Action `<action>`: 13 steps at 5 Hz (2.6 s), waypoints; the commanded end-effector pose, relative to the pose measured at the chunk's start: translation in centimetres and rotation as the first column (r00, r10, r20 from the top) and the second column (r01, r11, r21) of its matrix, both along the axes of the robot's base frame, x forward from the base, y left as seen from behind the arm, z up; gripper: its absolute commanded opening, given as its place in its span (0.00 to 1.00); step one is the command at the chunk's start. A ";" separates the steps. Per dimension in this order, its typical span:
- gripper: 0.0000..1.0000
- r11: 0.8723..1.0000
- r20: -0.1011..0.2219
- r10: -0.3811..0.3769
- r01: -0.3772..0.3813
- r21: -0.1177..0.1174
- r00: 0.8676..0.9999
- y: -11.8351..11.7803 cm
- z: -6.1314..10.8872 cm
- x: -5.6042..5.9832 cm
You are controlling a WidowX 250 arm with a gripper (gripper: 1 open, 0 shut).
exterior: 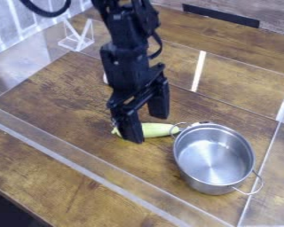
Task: Move the green spoon to the right
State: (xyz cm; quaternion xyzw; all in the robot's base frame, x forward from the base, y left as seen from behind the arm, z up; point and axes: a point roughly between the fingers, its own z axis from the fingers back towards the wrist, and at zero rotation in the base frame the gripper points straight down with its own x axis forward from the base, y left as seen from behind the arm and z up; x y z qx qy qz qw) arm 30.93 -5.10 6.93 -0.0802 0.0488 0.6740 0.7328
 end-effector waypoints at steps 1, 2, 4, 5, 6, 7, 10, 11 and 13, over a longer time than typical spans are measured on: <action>1.00 0.997 0.033 0.071 -0.071 -0.002 0.997 -0.1 0.2 0.0; 1.00 0.995 0.032 0.097 -0.097 -0.001 0.995 -0.6 -1.0 0.4; 0.00 0.991 0.033 0.132 -0.132 0.001 0.991 -1.5 -3.0 0.6; 0.00 0.989 0.036 0.146 -0.146 0.005 0.989 -1.7 -3.3 0.4; 0.00 0.988 0.046 0.151 -0.152 0.019 0.987 -1.8 -2.4 0.0; 0.00 0.985 0.053 0.170 -0.172 0.036 0.984 -2.0 -1.1 0.0; 0.00 0.969 0.088 0.229 -0.235 0.072 0.970 0.2 0.2 -0.9; 0.00 0.980 0.115 0.171 -0.181 0.081 0.978 1.5 -1.0 -0.7; 0.00 0.988 0.155 0.119 -0.131 0.075 0.981 2.6 -3.2 0.1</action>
